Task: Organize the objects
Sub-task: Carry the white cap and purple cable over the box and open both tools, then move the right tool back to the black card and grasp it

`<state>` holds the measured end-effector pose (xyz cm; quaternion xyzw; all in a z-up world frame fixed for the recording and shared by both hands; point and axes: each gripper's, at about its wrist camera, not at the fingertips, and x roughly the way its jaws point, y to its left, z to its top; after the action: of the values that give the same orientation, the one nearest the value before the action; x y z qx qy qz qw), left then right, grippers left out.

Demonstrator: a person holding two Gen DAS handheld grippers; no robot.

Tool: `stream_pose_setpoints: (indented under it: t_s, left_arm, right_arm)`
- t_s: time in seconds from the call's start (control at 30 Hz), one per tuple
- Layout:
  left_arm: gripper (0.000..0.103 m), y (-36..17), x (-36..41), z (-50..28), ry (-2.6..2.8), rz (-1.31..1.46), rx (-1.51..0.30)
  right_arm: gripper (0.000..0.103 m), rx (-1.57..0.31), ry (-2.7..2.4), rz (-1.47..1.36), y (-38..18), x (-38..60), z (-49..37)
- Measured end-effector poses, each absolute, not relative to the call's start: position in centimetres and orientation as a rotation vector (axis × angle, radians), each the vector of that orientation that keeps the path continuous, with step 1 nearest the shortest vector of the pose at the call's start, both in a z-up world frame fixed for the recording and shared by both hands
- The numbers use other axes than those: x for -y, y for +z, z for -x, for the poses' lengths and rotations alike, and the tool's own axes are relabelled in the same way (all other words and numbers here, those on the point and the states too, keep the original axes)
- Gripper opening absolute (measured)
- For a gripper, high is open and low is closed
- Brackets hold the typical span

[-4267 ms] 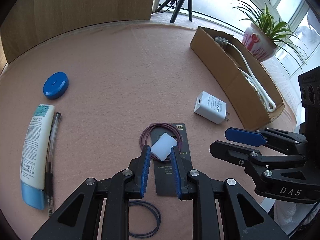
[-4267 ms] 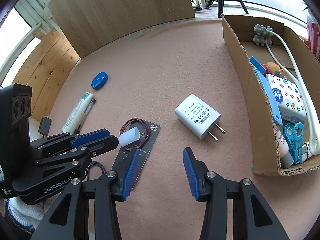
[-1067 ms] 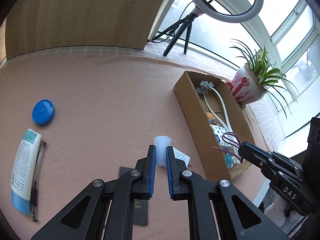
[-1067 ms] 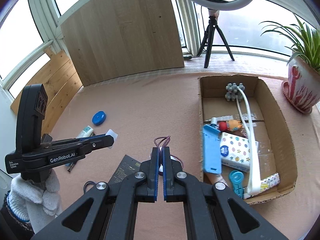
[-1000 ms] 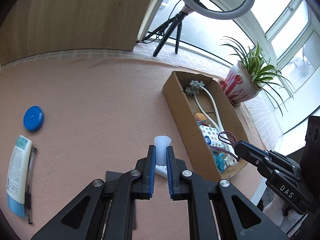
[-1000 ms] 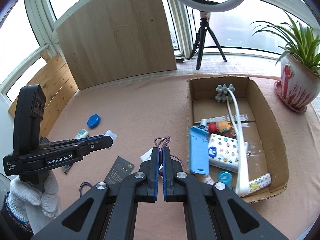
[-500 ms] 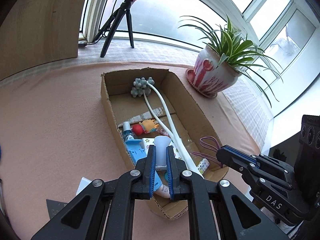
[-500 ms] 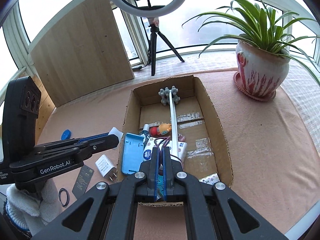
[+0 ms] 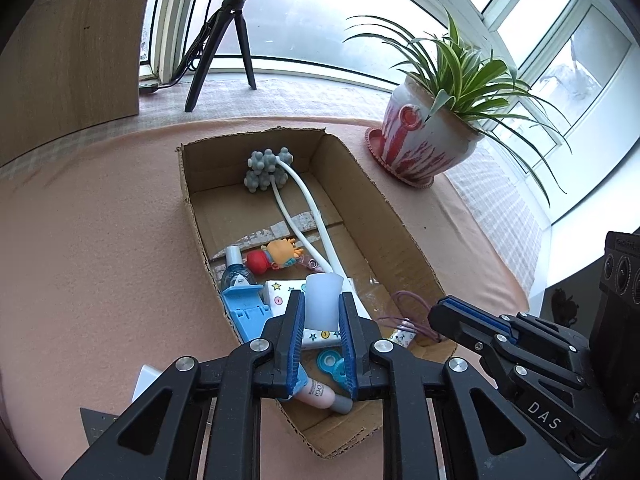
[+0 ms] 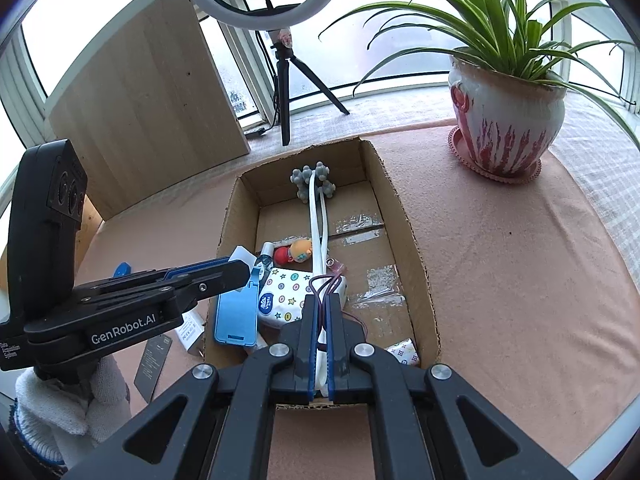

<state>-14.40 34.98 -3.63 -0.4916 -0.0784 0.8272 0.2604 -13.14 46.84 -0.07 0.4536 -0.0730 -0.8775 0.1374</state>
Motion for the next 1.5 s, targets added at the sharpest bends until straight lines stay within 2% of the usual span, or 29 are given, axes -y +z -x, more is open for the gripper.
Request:
stream_pose_setpoints:
  t_s: [0.07,0.1,0.13,0.2,0.23,0.6,1.0,1.1,1.23,1.5]
  left_arm:
    - [0.032,-3.4,-34.7,14.2,2.246,1.333,0.213]
    - [0.036,-3.2,-34.4,14.0,2.250,1.329,0.216]
    - [0.036,-3.1,-34.2,13.9,2.253,1.327,0.219]
    - [0.036,-2.8,-33.5,13.5,2.256,1.321,0.227]
    - [0.036,-2.7,-33.0,13.3,2.260,1.320,0.229]
    - [0.036,-2.5,-23.9,10.3,2.335,1.365,0.319]
    - [0.036,-6.8,-12.3,6.6,2.417,1.552,0.424]
    - [0.037,-7.7,-10.9,5.8,2.412,1.576,0.439]
    - [0.044,-8.9,-10.3,5.2,2.389,1.607,0.415]
    - [0.044,-10.8,-12.3,4.3,2.306,1.628,0.325]
  right_arm:
    - [0.007,0.211,-2.539,-1.318,0.0,-46.7,13.1]
    - [0.012,0.210,-2.532,-1.324,-0.1,-46.6,13.1]
    - [0.024,0.209,-2.528,-1.325,0.0,-46.4,13.0]
    - [0.037,0.193,-2.541,-1.312,0.1,-45.9,12.7]
    - [0.038,0.188,-2.542,-1.304,0.3,-45.7,12.5]
    - [0.039,0.205,-2.471,-1.292,0.4,-42.1,10.6]
    - [0.042,0.184,-2.301,-1.327,-1.2,-35.7,7.5]
    - [0.042,0.173,-2.258,-1.371,-2.2,-34.0,7.1]
    - [0.042,0.199,-2.160,-1.451,-3.9,-32.2,6.9]
    - [0.042,0.232,-2.066,-1.557,-7.0,-29.3,7.8]
